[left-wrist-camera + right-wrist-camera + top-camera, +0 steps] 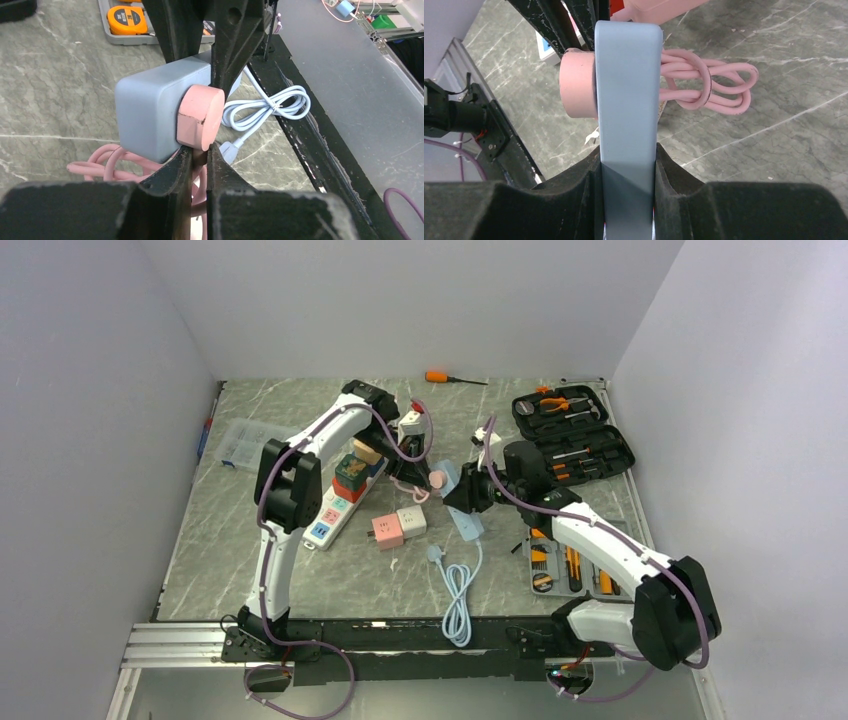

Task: Pull the plug off the socket
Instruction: Remove the plug from the socket.

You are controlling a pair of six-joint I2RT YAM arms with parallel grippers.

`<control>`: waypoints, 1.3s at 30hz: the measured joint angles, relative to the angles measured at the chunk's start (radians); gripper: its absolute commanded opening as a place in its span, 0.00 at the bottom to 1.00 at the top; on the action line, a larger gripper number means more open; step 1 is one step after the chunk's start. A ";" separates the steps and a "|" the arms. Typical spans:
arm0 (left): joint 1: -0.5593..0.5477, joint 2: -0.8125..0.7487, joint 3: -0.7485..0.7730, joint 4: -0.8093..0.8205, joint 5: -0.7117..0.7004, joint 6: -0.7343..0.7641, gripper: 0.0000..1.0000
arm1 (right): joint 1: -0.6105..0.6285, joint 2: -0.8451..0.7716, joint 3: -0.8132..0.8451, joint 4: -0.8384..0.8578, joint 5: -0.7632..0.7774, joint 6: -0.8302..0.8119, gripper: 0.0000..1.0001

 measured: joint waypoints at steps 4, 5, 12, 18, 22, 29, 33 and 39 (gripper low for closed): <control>0.000 -0.025 -0.038 0.039 0.014 0.028 0.00 | -0.039 0.017 0.000 0.008 -0.064 -0.016 0.00; 0.000 -0.032 -0.046 0.045 0.010 0.034 0.00 | -0.041 0.019 0.000 0.011 -0.067 -0.024 0.00; 0.001 -0.066 -0.083 0.090 -0.027 0.060 0.00 | -0.046 0.054 0.001 0.044 -0.075 -0.073 0.00; 0.007 -0.071 -0.101 0.138 -0.077 0.072 0.00 | -0.057 0.121 0.006 0.087 -0.096 -0.095 0.00; 0.015 -0.086 -0.117 0.172 -0.095 0.075 0.00 | -0.065 0.159 0.021 0.112 -0.114 -0.120 0.00; 0.021 -0.124 -0.135 0.211 -0.134 0.075 0.00 | -0.077 0.199 0.024 0.178 -0.146 -0.155 0.00; 0.018 -0.150 -0.169 0.183 -0.104 0.080 0.00 | -0.088 0.238 0.029 0.224 -0.043 -0.153 0.00; -0.078 -0.235 -0.211 0.092 -0.002 0.104 0.00 | -0.148 0.299 0.036 0.265 0.186 -0.134 0.00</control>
